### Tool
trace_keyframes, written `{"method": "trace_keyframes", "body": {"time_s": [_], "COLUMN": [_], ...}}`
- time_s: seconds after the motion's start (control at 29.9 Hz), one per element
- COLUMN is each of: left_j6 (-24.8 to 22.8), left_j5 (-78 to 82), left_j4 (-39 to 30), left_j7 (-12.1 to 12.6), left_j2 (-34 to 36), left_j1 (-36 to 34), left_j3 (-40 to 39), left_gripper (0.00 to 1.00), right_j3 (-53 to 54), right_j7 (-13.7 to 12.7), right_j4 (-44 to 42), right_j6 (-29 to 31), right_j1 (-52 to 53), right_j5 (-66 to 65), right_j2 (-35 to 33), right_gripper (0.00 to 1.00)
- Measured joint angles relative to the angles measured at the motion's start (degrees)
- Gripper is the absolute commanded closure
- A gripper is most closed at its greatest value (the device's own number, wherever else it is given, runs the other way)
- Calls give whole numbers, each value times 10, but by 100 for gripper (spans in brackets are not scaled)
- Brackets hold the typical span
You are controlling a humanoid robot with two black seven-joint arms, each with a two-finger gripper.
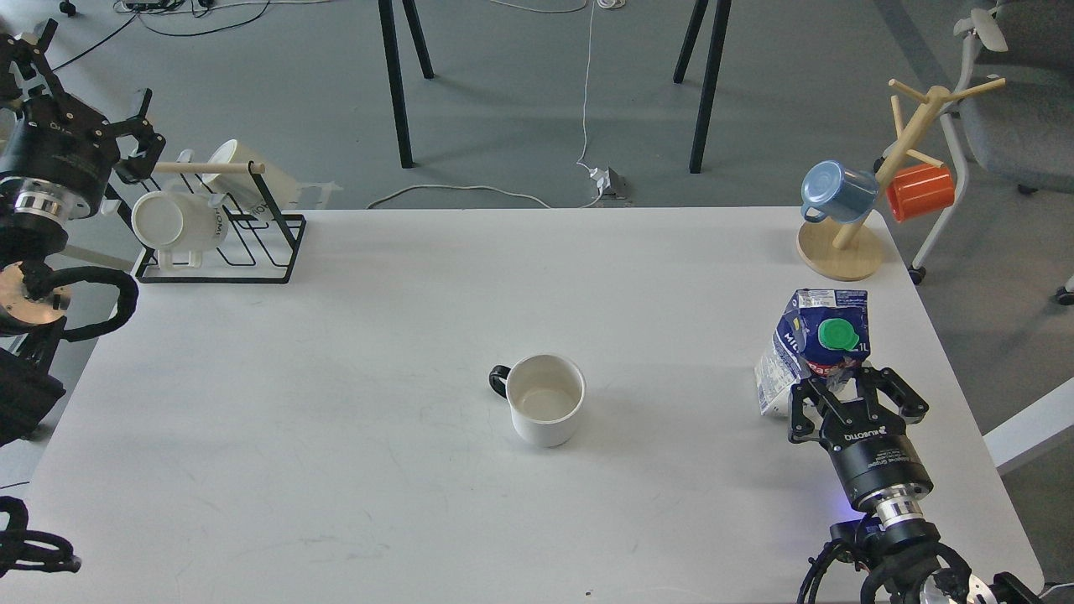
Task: Place cup and milk with both arms
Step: 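Slide the milk carton with the right gripper beside the white mug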
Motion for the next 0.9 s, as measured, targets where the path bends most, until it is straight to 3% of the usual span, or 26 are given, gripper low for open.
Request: {"method": "trace_keyframes", "body": {"time_s": [0.27, 0.5, 0.9], "left_j6": [1, 0, -4], "left_j5": [0, 0, 2], "left_j4": [0, 0, 1], "left_j7": [0, 0, -2], "left_j2": [0, 2, 3], "left_j1": [0, 5, 10], "left_j3": [0, 0, 1], "left_gripper": [0, 0, 0], "right_j3": [-72, -131, -144], "right_j7": [-2, -3, -4], "right_j4": [66, 8, -38], "right_j6": [0, 0, 0], "right_j1": [-2, 22, 46], "right_j5": [-15, -98, -111], "right_j2": [23, 111, 121], "right_gripper": [55, 54, 50]}}
